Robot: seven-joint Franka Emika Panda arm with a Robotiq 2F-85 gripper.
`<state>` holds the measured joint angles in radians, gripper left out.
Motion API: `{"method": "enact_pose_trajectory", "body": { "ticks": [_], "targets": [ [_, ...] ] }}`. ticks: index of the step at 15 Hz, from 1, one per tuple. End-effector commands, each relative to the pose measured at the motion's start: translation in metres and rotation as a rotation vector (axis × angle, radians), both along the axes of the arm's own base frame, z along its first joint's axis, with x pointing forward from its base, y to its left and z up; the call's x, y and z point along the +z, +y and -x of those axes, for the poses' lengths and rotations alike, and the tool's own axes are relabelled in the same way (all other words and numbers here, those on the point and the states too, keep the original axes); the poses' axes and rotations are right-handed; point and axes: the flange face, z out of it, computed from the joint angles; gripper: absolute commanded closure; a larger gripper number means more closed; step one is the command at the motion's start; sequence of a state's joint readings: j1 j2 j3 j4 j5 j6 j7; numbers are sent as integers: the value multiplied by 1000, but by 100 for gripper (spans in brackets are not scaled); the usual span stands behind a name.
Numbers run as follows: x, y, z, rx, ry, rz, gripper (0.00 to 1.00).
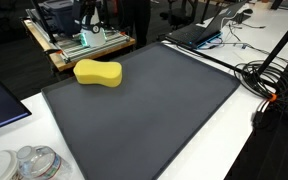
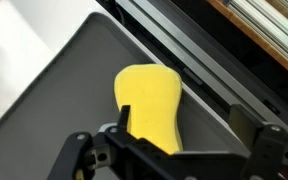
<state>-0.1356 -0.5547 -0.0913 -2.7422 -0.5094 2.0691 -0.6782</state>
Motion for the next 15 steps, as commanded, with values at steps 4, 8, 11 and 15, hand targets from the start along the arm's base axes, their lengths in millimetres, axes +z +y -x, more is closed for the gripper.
{"method": "enact_pose_trajectory", "body": {
  "ticks": [4, 8, 11, 15],
  "targets": [
    [5, 114, -5, 228, 16, -49, 0],
    [0, 193, 7, 257, -16, -89, 0],
    [-8, 252, 23, 167, -69, -165, 0],
    [-10, 276, 21, 7, -175, -230, 0]
  ]
}}
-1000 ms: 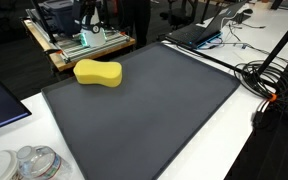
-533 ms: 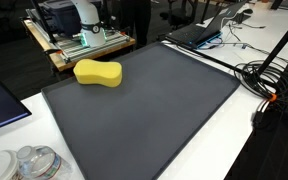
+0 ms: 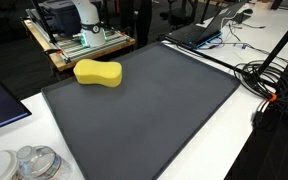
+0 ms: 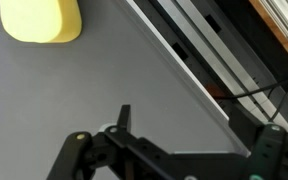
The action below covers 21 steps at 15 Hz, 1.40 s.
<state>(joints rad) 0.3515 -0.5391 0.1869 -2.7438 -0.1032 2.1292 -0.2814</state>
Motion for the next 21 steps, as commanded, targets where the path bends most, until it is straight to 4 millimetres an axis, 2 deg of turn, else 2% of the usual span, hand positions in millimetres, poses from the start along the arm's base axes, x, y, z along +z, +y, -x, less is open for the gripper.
{"method": "enact_pose_trajectory", "body": {
  "ticks": [1, 6, 11, 21],
  "targets": [
    [-2, 5, -9, -145, -51, -71, 0],
    [2, -25, -33, -328, -135, -95, 0],
    [5, -53, -67, -499, -170, -39, 0],
    [11, -75, -143, -692, -176, 66, 0]
  ]
}}
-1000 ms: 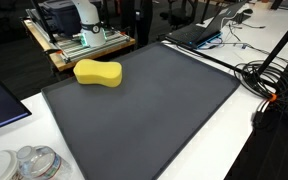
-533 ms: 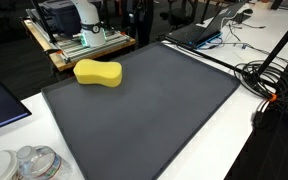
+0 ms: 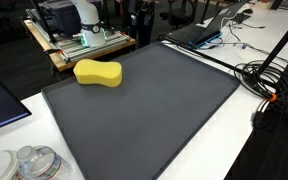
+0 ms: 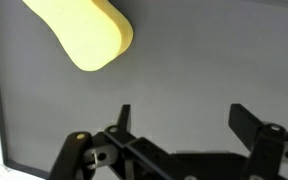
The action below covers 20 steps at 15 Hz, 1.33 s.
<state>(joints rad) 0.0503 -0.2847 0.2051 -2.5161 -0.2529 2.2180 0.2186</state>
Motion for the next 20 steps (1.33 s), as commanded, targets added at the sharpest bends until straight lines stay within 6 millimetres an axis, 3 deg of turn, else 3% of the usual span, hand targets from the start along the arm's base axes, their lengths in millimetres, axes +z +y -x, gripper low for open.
{"method": "enact_pose_trajectory", "body": {
  "ticks": [1, 6, 14, 20],
  "targets": [
    [2, -10, -33, -62, 29, 38, 0],
    [1, -39, -62, -126, 74, 53, 0],
    [-13, -104, -97, -276, 116, 17, 0],
    [-78, -175, -97, -180, 240, 3, 0]
  ]
}}
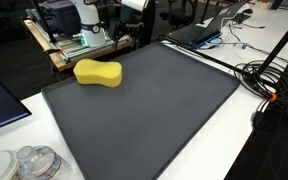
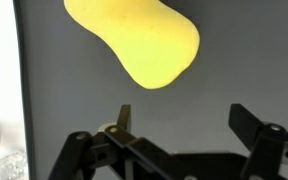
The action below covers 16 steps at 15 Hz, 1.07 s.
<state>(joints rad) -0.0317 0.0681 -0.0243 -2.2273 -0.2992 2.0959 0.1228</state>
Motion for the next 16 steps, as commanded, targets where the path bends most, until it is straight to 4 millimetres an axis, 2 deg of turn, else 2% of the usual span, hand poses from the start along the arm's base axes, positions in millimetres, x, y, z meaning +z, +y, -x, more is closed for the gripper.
{"method": "enact_pose_trajectory", "body": {
  "ticks": [1, 3, 7, 11, 16],
  "targets": [
    [-38, -41, -6, 37, 54, -38, 0],
    [-56, -56, -5, 70, 59, -91, 0],
    [-86, -70, -1, 94, 80, -182, 0],
    [-106, -74, 2, 96, 94, -244, 0],
    [-123, -78, 2, 92, 55, -234, 0]
  ]
}}
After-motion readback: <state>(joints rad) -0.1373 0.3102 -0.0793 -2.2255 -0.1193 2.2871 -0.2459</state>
